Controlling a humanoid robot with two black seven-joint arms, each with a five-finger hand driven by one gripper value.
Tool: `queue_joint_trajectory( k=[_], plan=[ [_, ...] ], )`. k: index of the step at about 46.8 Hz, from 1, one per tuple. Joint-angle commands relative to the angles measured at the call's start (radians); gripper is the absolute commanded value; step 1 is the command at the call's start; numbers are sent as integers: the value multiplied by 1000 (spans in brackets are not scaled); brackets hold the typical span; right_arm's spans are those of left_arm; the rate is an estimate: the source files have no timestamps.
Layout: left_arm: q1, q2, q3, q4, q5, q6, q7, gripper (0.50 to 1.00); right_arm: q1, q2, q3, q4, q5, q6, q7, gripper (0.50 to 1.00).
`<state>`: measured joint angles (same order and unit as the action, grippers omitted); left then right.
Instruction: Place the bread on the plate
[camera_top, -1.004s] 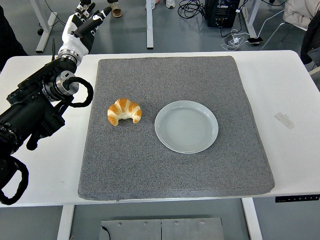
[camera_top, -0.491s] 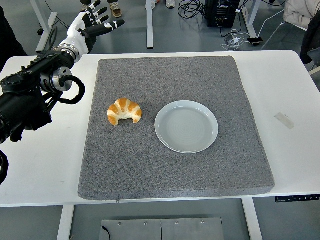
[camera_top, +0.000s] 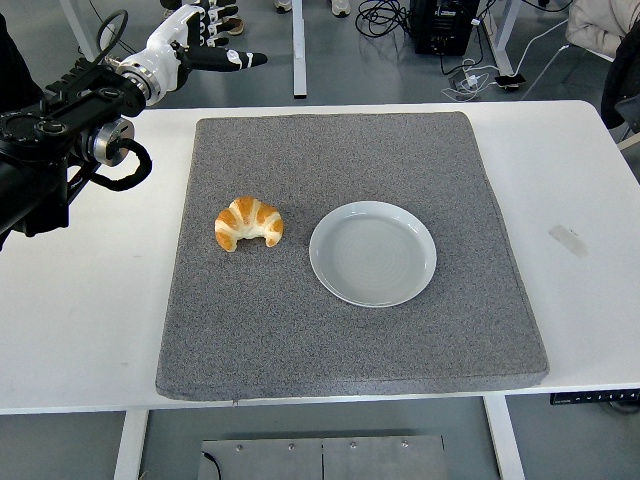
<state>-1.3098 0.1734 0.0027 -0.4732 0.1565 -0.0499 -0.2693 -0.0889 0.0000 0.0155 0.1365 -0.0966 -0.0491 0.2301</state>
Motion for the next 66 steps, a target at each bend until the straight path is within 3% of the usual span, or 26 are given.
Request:
queue_joint_trajectory(
  k=[1, 11, 27, 32, 45, 53, 59, 66],
  plan=[
    [-6, 17, 5, -28, 87, -1, 1, 978, 0, 0, 0, 0, 0, 0, 0, 1000],
    [-14, 38, 37, -71, 250, -14, 27, 978, 0, 0, 0, 0, 0, 0, 0, 1000],
    [-82, 172, 190, -323, 382, -4, 25, 978, 0, 0, 0, 0, 0, 0, 0, 1000],
    [-78, 176, 223, -357, 466, 33, 30, 978, 0, 0, 0, 2, 0, 0, 0, 1000],
    [-105, 233, 322, -505, 495, 105, 28, 977, 0, 0, 0, 0, 0, 0, 0, 1000],
    [-117, 271, 379, -611, 560, 191, 28, 978, 0, 0, 0, 2, 0, 0, 0, 1000],
    [-115, 273, 411, -619, 591, 258, 25, 977, 0, 0, 0, 2, 0, 0, 0, 1000],
    [-112, 273, 425, -619, 621, 288, 24, 978, 0, 0, 0, 0, 0, 0, 0, 1000]
  ],
)
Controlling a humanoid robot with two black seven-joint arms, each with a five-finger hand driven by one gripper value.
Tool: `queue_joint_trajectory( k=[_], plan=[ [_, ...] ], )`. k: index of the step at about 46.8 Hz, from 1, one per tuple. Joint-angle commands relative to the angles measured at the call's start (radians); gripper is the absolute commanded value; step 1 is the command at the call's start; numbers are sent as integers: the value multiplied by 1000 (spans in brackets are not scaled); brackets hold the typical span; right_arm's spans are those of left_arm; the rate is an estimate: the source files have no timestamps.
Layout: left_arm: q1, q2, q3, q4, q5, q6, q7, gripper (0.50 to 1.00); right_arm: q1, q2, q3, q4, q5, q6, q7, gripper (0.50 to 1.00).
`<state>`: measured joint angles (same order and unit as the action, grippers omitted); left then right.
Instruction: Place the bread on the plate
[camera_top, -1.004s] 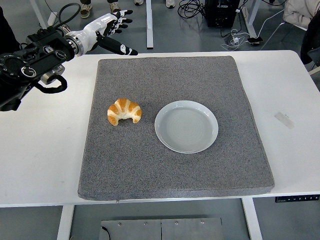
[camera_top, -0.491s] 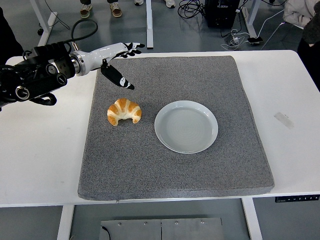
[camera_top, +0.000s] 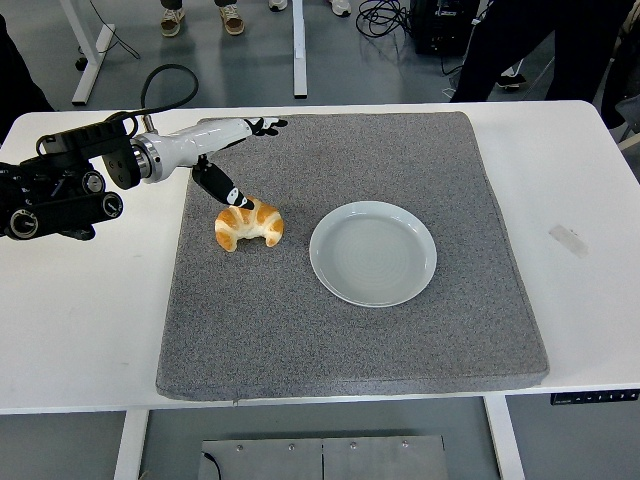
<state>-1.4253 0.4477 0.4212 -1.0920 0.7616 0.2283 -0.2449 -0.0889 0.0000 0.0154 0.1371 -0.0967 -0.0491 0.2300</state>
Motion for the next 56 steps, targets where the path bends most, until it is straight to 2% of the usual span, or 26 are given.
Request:
queue_joint_trajectory(
  k=[1, 17, 33, 56],
  plan=[
    [5, -1, 10, 0, 24, 16, 1, 977, 0, 0, 0, -1, 0, 0, 0, 1000],
    [3, -1, 114, -63, 76, 135, 1, 977, 0, 0, 0, -1, 0, 0, 0, 1000],
    [20, -17, 165, -65, 91, 243, 1, 977, 0, 0, 0, -1, 0, 0, 0, 1000],
    [60, -69, 183, -34, 91, 322, 3, 972, 0, 0, 0, -1, 0, 0, 0, 1000]
  ],
)
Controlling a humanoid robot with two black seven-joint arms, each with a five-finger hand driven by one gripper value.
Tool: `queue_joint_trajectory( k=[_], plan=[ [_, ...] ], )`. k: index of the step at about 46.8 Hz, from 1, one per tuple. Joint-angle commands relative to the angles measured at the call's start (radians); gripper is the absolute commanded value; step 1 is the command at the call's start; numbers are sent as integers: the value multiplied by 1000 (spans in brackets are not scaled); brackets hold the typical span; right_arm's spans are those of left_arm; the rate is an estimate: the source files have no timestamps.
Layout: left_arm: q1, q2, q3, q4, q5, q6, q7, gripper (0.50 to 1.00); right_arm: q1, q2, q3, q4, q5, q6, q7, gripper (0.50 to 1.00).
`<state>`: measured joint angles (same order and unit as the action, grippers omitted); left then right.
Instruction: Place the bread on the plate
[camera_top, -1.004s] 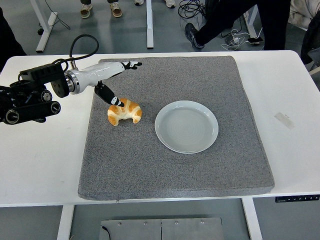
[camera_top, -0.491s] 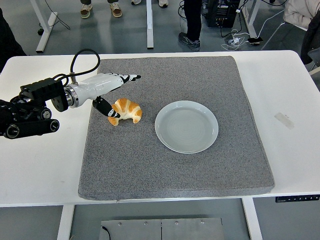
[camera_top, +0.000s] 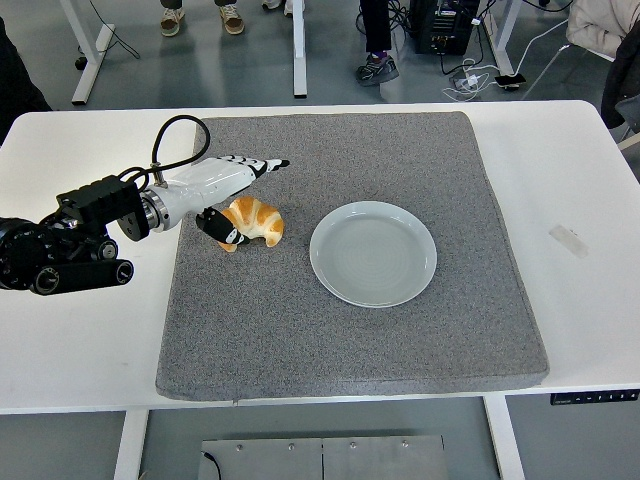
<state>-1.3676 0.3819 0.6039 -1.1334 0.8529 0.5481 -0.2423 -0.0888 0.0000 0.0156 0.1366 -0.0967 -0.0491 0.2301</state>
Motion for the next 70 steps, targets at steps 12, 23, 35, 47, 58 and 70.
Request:
queue_joint_trajectory(
  k=[12, 23, 35, 47, 58, 70],
  plan=[
    [16, -32, 16, 60, 0, 4, 0, 972, 0, 0, 0, 0, 0, 0, 0, 1000],
    [42, -63, 17, 113, 0, 6, 0, 972, 0, 0, 1, 1, 0, 0, 0, 1000],
    [61, -78, 16, 139, -1, 6, -2, 962, 0, 0, 0, 0, 0, 0, 0, 1000],
    [84, -110, 16, 184, -5, 6, -2, 875, 0, 0, 0, 0, 0, 0, 0, 1000],
    [87, -115, 17, 185, -5, 4, -3, 810, 0, 0, 0, 1, 0, 0, 0, 1000],
    [99, -139, 20, 216, -5, 3, -8, 710, 0, 0, 0, 0, 0, 0, 0, 1000]
  ],
)
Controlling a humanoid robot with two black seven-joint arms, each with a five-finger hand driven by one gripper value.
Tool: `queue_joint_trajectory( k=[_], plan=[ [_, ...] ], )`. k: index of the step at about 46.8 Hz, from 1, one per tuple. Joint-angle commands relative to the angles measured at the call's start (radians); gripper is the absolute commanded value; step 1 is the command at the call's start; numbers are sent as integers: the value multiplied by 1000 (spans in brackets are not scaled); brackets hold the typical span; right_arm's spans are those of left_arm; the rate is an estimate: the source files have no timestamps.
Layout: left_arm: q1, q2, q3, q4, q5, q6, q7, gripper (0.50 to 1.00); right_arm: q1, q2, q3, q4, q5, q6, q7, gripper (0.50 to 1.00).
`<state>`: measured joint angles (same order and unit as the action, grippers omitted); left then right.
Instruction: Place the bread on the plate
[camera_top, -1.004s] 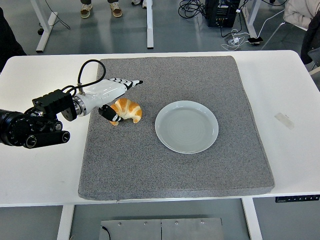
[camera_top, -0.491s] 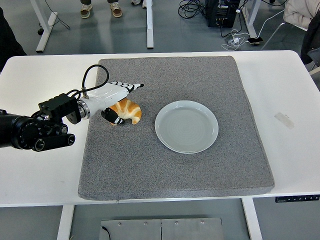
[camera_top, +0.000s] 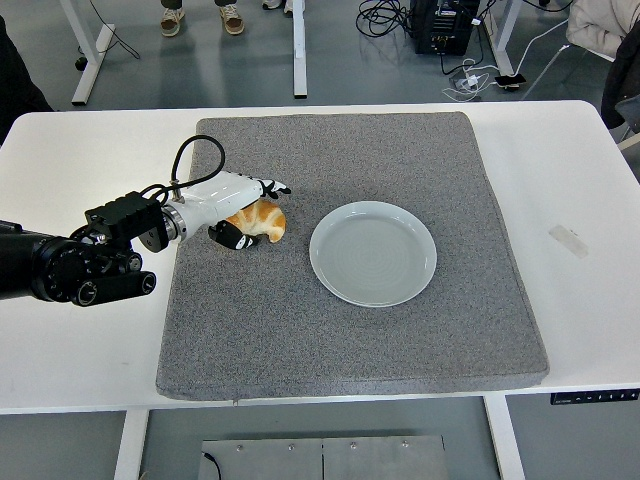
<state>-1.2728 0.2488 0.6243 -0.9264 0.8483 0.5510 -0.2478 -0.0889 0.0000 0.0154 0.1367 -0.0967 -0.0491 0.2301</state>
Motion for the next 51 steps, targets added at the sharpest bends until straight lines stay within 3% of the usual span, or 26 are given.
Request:
queue_joint_trajectory(
  k=[1, 17, 38, 51],
  plan=[
    [4, -6, 0, 12, 0, 0, -2, 699, 0, 0, 0, 0, 0, 0, 0, 1000],
    [3, -6, 20, 15, 0, 0, -7, 500, 0, 0, 0, 0, 0, 0, 0, 1000],
    [-11, 4, 18, 14, 3, -8, -10, 500, 0, 0, 0, 0, 0, 0, 0, 1000],
    [-72, 43, 3, 8, 2, -9, -11, 500, 0, 0, 0, 0, 0, 0, 0, 1000]
  ],
)
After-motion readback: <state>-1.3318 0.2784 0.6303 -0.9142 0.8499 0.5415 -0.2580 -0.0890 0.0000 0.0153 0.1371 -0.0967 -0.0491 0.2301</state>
